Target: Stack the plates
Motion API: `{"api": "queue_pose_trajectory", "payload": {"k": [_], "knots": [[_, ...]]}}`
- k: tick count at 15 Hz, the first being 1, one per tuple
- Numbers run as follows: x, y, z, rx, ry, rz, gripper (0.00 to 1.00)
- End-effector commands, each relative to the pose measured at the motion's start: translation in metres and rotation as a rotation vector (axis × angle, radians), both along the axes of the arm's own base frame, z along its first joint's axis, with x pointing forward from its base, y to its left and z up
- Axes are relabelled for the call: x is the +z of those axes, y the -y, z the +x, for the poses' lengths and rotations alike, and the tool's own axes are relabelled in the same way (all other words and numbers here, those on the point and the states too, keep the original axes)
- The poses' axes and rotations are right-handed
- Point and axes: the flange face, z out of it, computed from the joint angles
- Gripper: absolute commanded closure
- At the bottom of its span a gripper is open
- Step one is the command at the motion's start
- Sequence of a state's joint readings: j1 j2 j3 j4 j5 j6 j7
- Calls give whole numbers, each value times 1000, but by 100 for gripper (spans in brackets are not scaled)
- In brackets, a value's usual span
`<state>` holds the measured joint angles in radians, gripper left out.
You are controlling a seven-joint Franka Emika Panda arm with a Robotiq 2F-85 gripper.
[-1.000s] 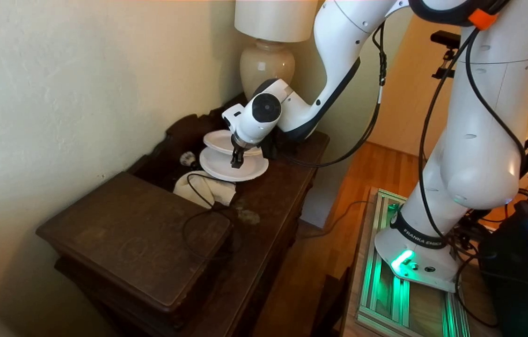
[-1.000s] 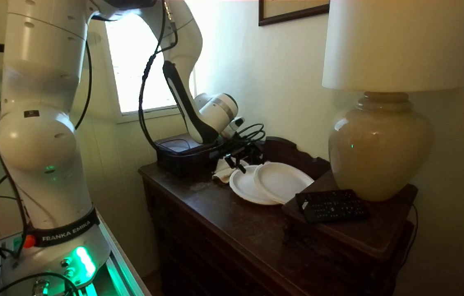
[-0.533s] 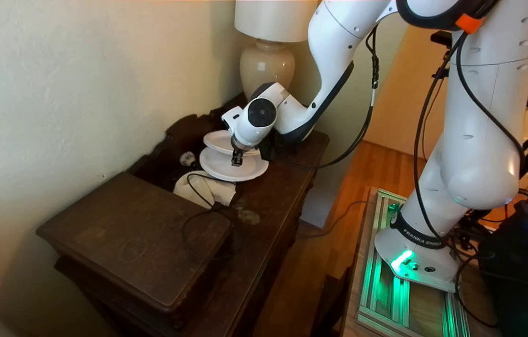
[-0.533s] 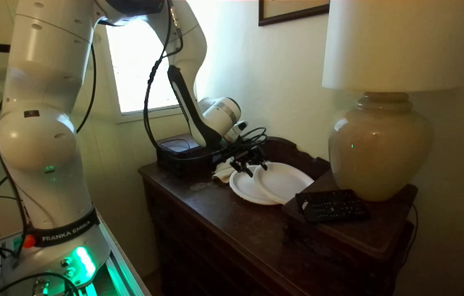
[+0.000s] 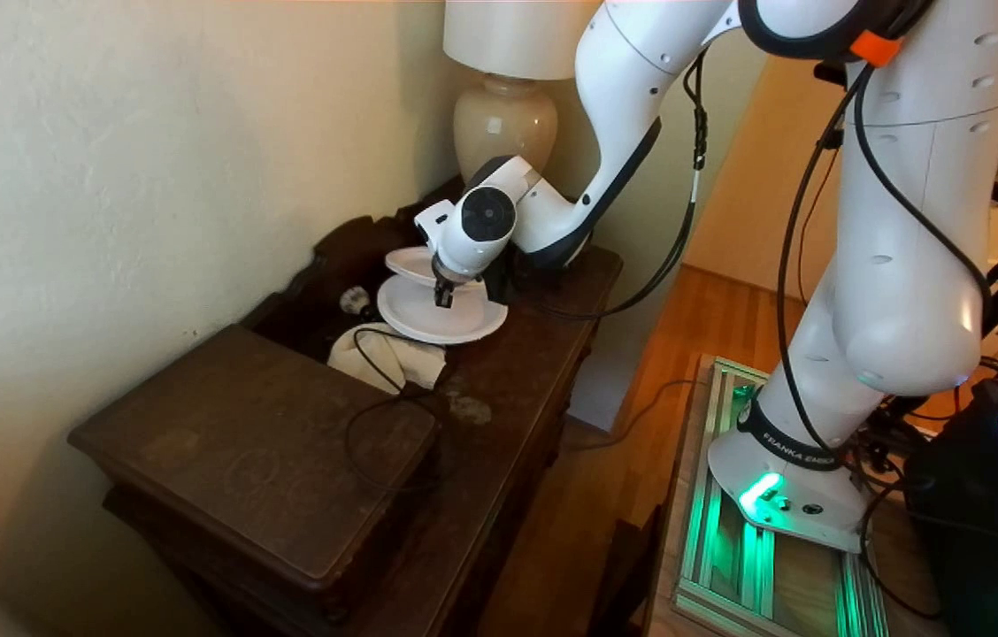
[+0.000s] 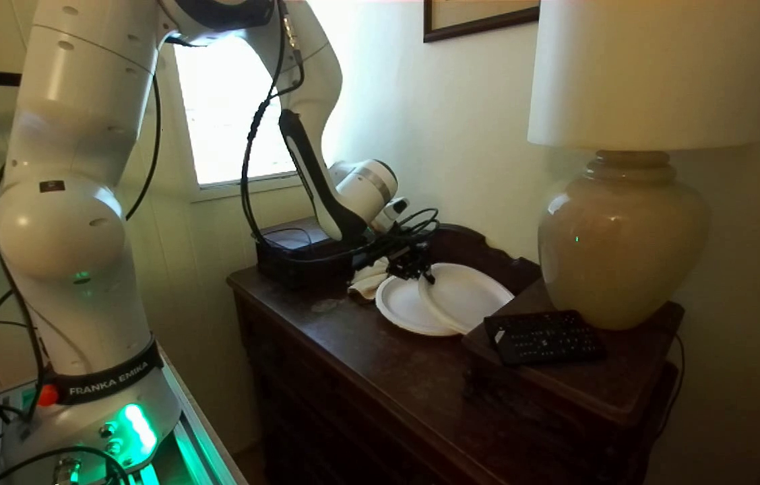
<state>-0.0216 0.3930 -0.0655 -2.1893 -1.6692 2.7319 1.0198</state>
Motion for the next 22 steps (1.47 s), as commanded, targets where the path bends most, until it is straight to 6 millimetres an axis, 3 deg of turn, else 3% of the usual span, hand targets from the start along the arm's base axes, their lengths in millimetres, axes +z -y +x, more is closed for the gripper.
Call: {"api": "queue_pose_trajectory", "payload": {"k": [1, 7, 15, 22], "knots": [[7, -6, -1, 4, 19, -41, 98], [24, -30, -13, 17, 26, -108, 95], [23, -87, -34, 53, -13, -118, 95], [17, -102, -53, -78, -67, -154, 95]]}}
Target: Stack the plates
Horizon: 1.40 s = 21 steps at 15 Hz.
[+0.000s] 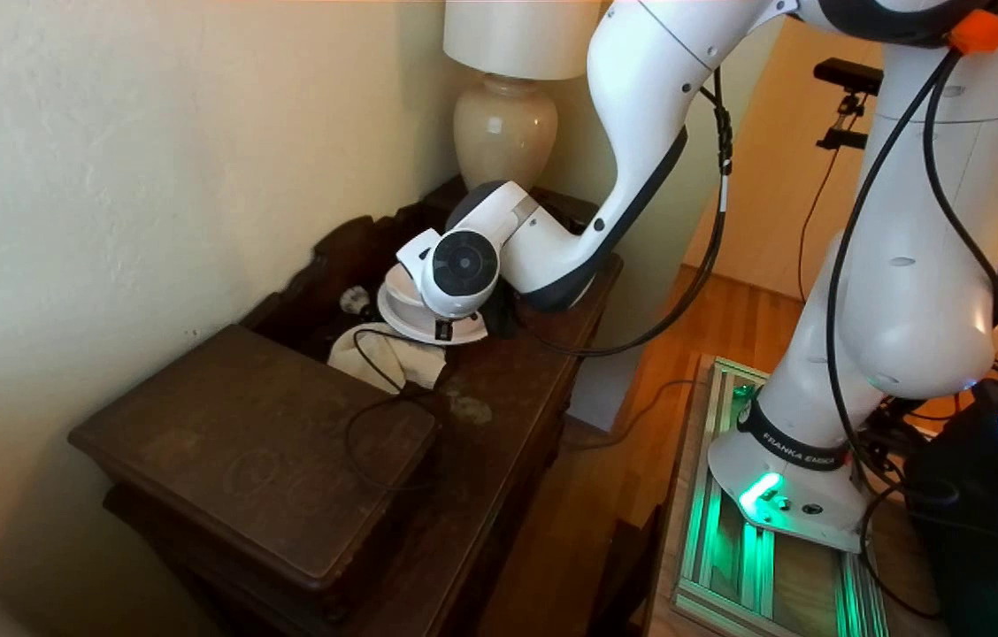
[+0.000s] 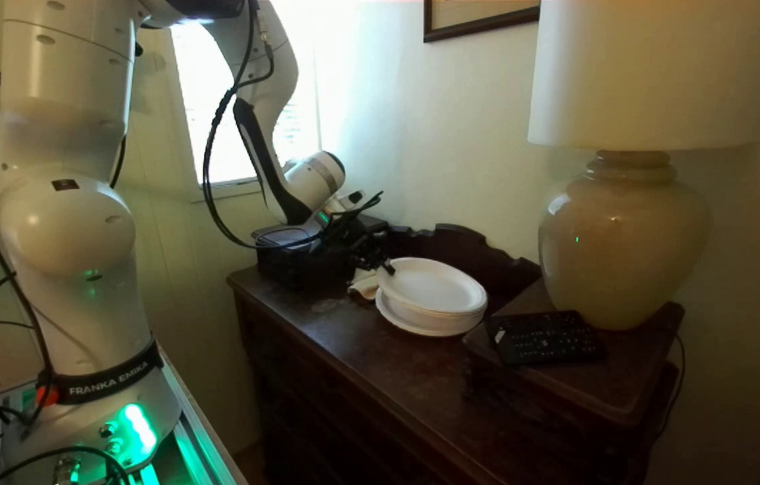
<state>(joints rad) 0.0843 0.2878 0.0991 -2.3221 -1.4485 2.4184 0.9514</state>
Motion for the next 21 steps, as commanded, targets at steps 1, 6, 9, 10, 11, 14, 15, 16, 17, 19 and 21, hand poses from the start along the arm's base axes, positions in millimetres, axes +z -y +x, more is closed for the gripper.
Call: {"api": "queue_pose_trajectory", "payload": {"k": [1, 6, 9, 10, 11, 14, 15, 16, 17, 19, 21], "knots": [[9, -3, -10, -40, -1, -23, 95], [3, -2, -5, -40, 12, -25, 60], [3, -4, -4, -35, 27, -15, 39], [4, -5, -3, -29, 38, -11, 31], [6, -6, -2, -25, 46, -13, 25], [8, -10, 1, 2, 72, 5, 2], [9, -11, 3, 15, 90, 3, 1], [11, -12, 3, 22, 100, 21, 0], [14, -12, 4, 23, 110, 27, 0], [21, -13, 2, 13, 92, 71, 0], [28, -10, -5, 5, 53, 109, 0]]}}
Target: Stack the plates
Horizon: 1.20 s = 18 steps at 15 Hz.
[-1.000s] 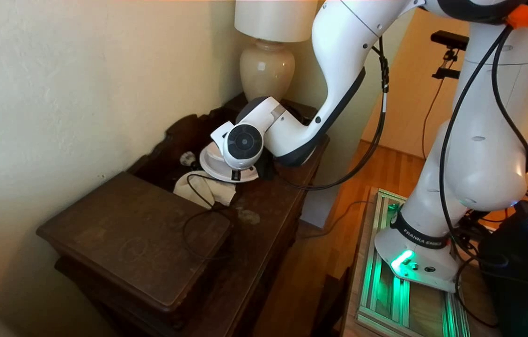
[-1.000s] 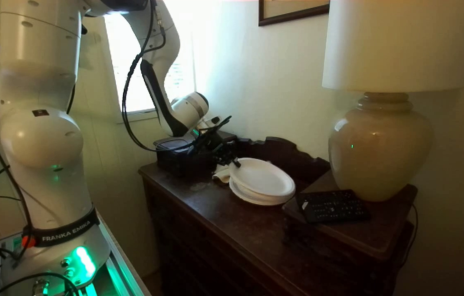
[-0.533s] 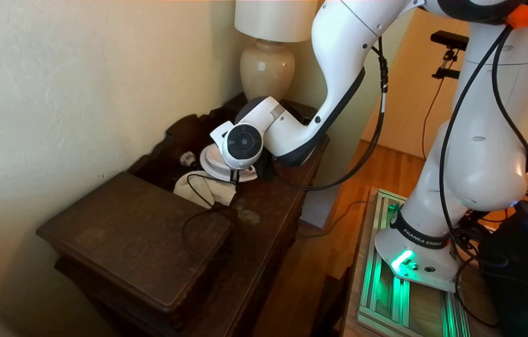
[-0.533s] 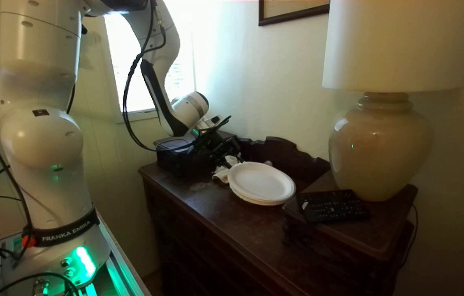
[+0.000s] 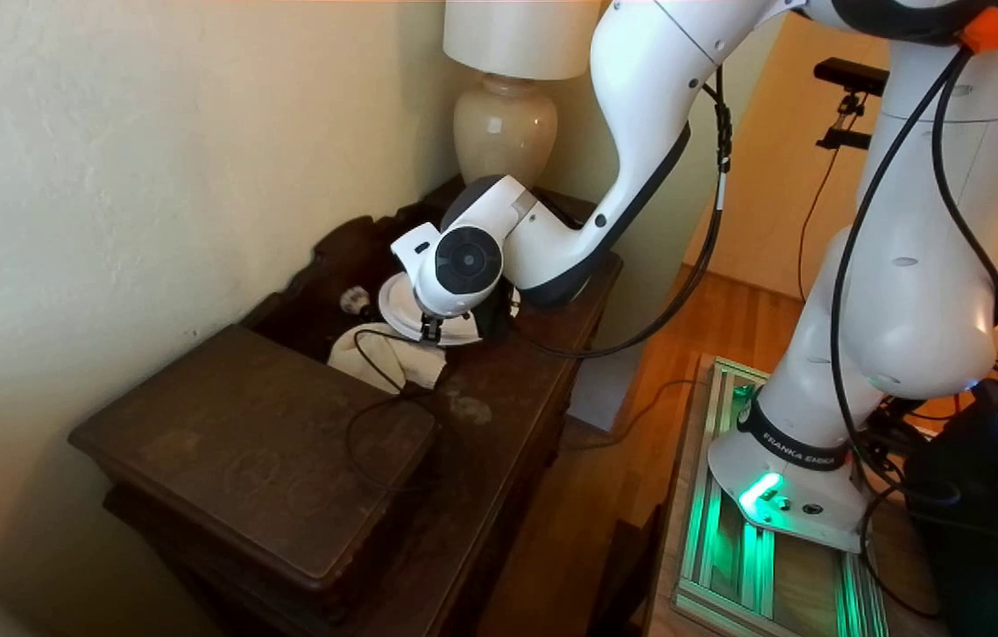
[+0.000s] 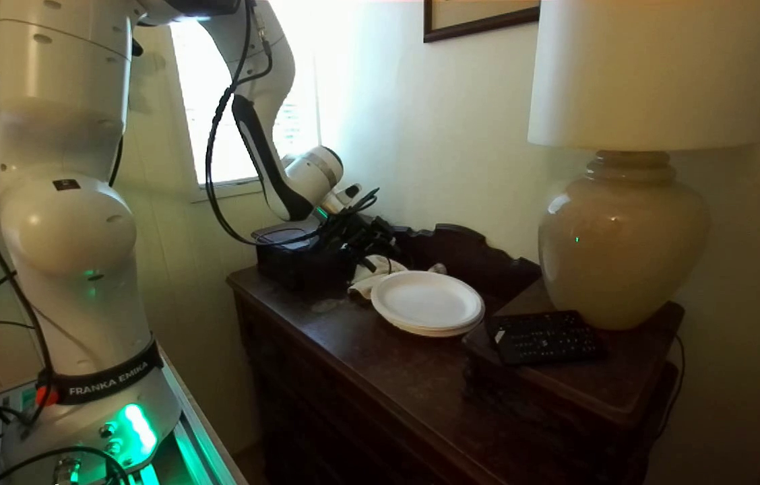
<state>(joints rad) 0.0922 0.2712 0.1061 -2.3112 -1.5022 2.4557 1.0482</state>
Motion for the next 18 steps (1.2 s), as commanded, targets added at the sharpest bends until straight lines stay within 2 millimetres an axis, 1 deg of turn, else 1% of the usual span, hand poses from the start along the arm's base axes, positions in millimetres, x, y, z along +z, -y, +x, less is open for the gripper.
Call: {"api": "queue_pose_trajectory", "payload": {"k": [1, 4, 6, 8, 9, 10, 12, 13, 14, 16, 18], "knots": [[18, 5, -15, -1, -67, 93, 0], [25, 10, -32, 6, -181, 202, 0], [26, 21, -50, -35, -262, 228, 0], [30, 32, -63, -100, -325, 254, 0], [30, 39, -68, -135, -356, 279, 0], [25, 47, -74, -166, -389, 316, 0], [19, 62, -77, -224, -430, 404, 0], [26, 72, -73, -270, -415, 456, 25], [24, 82, -72, -302, -412, 503, 26], [21, 100, -65, -357, -385, 543, 41], [16, 114, -62, -408, -384, 579, 56]]}}
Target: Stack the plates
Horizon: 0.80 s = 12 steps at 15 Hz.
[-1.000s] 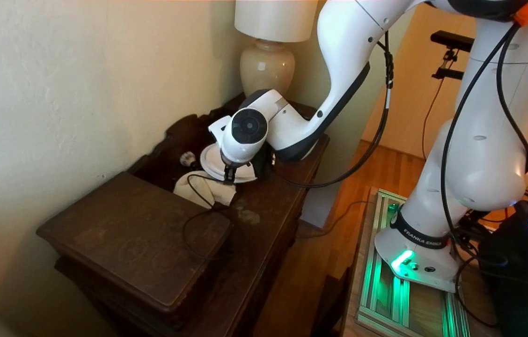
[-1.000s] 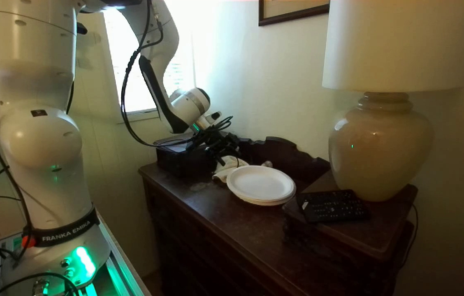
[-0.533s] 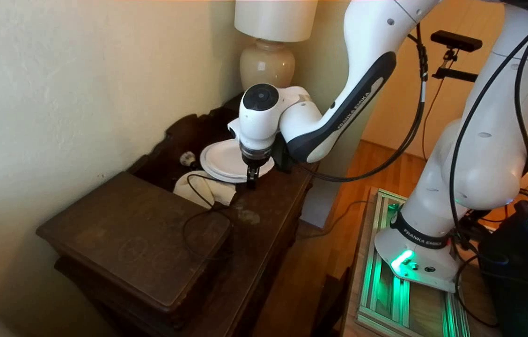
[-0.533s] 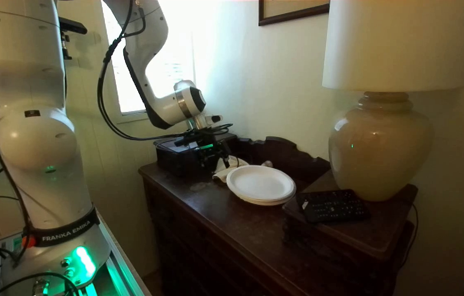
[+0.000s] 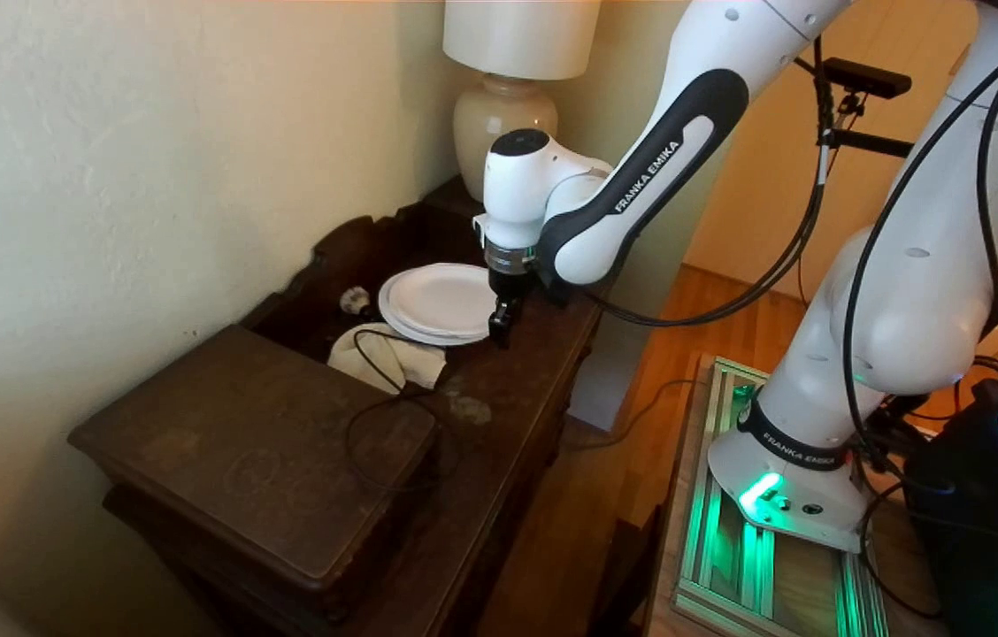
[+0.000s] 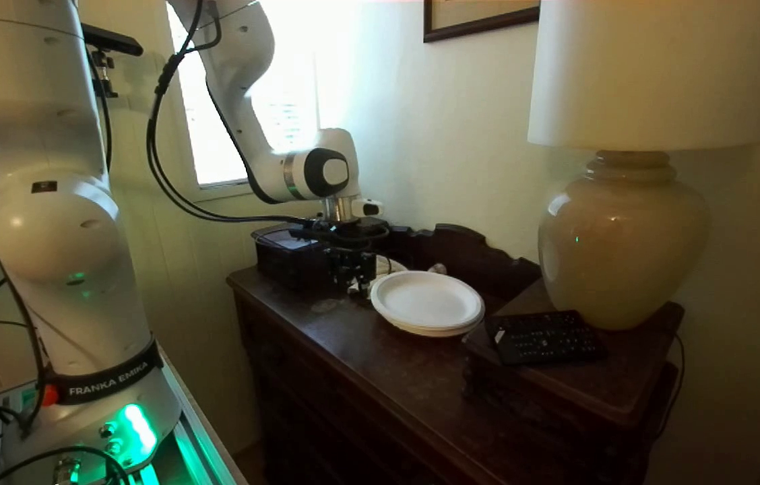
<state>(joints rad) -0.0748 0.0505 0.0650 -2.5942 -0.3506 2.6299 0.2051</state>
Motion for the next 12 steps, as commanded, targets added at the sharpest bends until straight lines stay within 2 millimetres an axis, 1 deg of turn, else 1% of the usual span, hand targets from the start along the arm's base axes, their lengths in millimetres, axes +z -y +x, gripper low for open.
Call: {"api": "queue_pose_trajectory", "payload": {"k": [1, 2, 4, 5, 6, 9, 10, 12], "knots": [[-7, 21, 1, -86, -4, 62, 62], [-8, 24, 1, -101, -12, 77, 70], [-13, 30, 2, -129, -13, 89, 83], [-16, 34, 4, -137, -7, 91, 91], [-20, 36, 5, -145, -10, 90, 96], [-33, 46, 13, -163, 25, 80, 100], [-36, 49, 15, -169, 37, 80, 100], [-42, 54, 20, -173, 59, 83, 97]]}}
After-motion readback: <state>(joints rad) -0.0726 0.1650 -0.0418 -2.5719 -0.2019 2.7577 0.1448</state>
